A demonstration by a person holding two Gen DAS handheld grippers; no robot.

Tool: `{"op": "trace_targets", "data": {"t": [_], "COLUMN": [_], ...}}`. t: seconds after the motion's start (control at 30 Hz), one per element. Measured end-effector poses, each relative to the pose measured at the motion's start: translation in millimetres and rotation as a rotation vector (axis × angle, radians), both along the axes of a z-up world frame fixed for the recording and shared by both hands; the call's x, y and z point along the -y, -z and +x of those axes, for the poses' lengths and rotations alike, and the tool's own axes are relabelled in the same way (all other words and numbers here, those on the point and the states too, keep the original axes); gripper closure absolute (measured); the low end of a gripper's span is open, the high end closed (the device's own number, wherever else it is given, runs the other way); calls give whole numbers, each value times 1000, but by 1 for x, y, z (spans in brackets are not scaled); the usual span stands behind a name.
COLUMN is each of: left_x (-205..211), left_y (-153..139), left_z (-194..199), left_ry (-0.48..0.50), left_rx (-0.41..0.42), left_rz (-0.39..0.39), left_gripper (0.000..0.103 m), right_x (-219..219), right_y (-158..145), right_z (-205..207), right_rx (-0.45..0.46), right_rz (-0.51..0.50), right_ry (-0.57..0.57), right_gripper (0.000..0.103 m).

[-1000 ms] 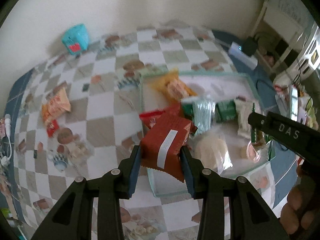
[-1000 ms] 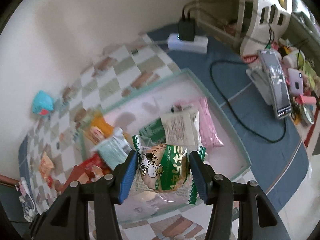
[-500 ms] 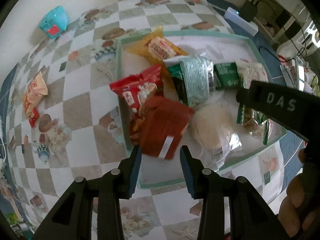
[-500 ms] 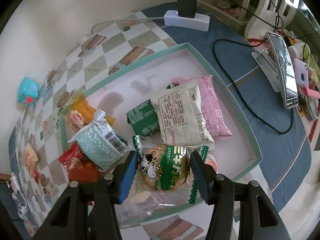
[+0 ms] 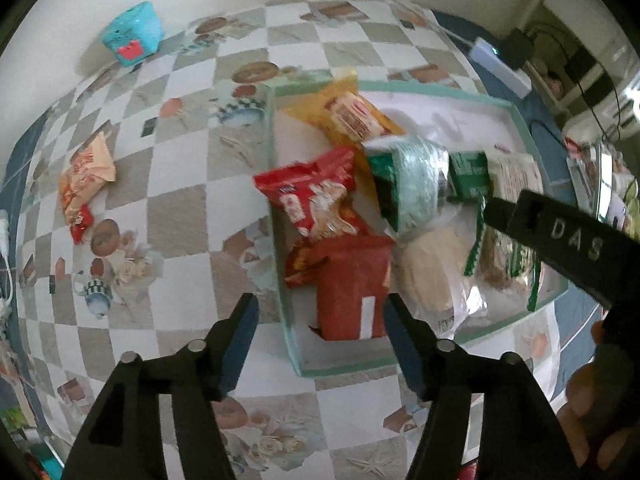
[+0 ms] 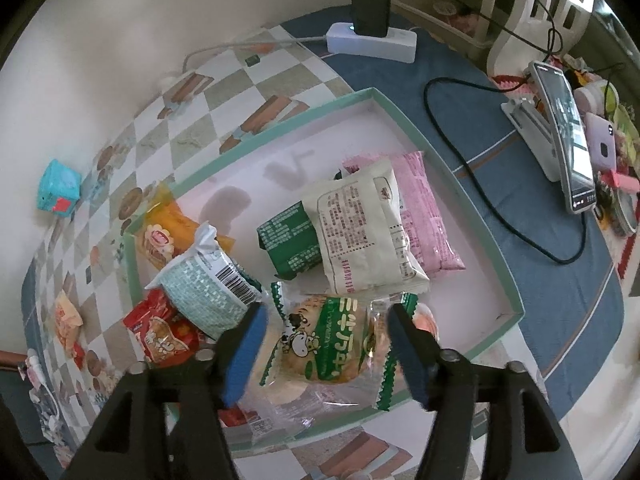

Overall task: Organize snacks
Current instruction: 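Open both grippers to drop the bun bag and red box into the tray, then move both tools back toward the bread roll bag and red candy pack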

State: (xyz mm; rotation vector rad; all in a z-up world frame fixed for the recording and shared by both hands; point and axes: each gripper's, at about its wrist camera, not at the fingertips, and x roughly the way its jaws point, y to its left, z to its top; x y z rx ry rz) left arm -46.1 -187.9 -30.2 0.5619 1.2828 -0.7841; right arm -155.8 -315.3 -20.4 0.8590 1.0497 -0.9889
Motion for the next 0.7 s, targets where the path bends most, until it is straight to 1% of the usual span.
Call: {"op": "trace_targets", "data": {"t": [0.03,0.13,0.17,0.2,0.23,0.3,0.33,0.4,0.47,0.57,0.63,0.7], "left_x": [-2,-9,-12,-18,-23,-36,-41,-51,-60,-72,-80,-85], "left_y": [-2,-8,-8,-9,-10,-11,-11,-12,-14,-16,-18,-19], "left_z": [3,16,22,30,36,50,56,69,79,90,96,102], "left_ry": [-14,-78,-105,-143,-171,-237,-266,-321,-362,-408,-434,-454], "left_rx": [2,7,9,14,22,46,60,79,91,110,120,128], "left_rz": [-6,-21,-22,-21,-19,-10,-6,-6,-9,-9,-7,-7], "left_gripper": [36,35,29,21,19,17,17,13,13,13,13,13], "right_x": [-1,-4,-5,-6,-7,-10,-11,-15,-19,-27,-33,-40], "right_y": [-1,-3,-4,-4,-4,-5,-5,-7,-8,-9,-12,-13], "right_z": [1,5,6,8,9,11,13,17,22,30,35,41], "right_rx": [1,3,2,-1,-3,-7,-10,-19,-21,-21,-24,-25], "right_rz": [-4,-19,-24,-30,-34,-50,-58,-76,-90,-107,-127,-146], "right_ry": [-5,-24,-29,-36,-40,-52,-58,-80,-107,-147,-171,-195], "right_gripper": [24,24,24,20,12,6,5,5,5,5,0,0]}}
